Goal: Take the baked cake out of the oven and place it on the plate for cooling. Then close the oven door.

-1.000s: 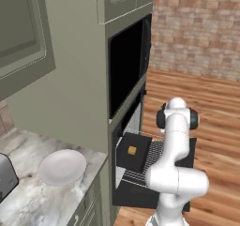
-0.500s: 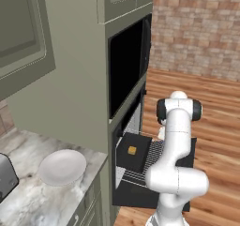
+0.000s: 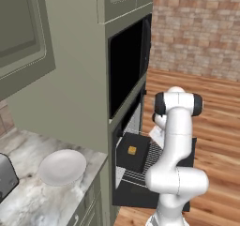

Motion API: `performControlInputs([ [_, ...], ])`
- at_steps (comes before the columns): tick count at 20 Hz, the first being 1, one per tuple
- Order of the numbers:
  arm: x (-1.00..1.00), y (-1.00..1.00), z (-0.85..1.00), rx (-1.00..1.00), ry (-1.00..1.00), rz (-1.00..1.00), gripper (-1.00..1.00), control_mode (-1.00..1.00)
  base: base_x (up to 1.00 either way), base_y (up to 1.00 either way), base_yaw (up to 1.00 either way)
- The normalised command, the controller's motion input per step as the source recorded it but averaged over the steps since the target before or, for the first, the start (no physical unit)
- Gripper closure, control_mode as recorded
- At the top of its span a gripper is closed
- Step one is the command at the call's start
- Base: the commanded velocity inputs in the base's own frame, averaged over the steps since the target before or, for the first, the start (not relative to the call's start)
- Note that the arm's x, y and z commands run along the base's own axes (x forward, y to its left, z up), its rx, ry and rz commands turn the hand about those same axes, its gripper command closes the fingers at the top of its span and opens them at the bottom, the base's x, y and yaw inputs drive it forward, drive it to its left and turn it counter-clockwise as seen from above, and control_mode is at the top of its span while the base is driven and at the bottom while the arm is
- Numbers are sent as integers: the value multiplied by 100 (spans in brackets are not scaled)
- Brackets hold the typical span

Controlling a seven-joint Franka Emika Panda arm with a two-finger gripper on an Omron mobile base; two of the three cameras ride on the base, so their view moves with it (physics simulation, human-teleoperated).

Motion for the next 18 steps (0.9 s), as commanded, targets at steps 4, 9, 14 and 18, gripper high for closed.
performControlInputs([
  [4, 41, 3, 2, 28, 27, -19, -100, -100, 0, 0, 0],
  [9, 47, 25, 7, 16, 24, -13, -100, -100, 0, 0, 0],
  [14, 40, 31, -38, 2, 5, -4, -100, -100, 0, 0, 0],
  [18, 37, 25, -51, 0, 0, -1, -100, -100, 0, 0, 0],
])
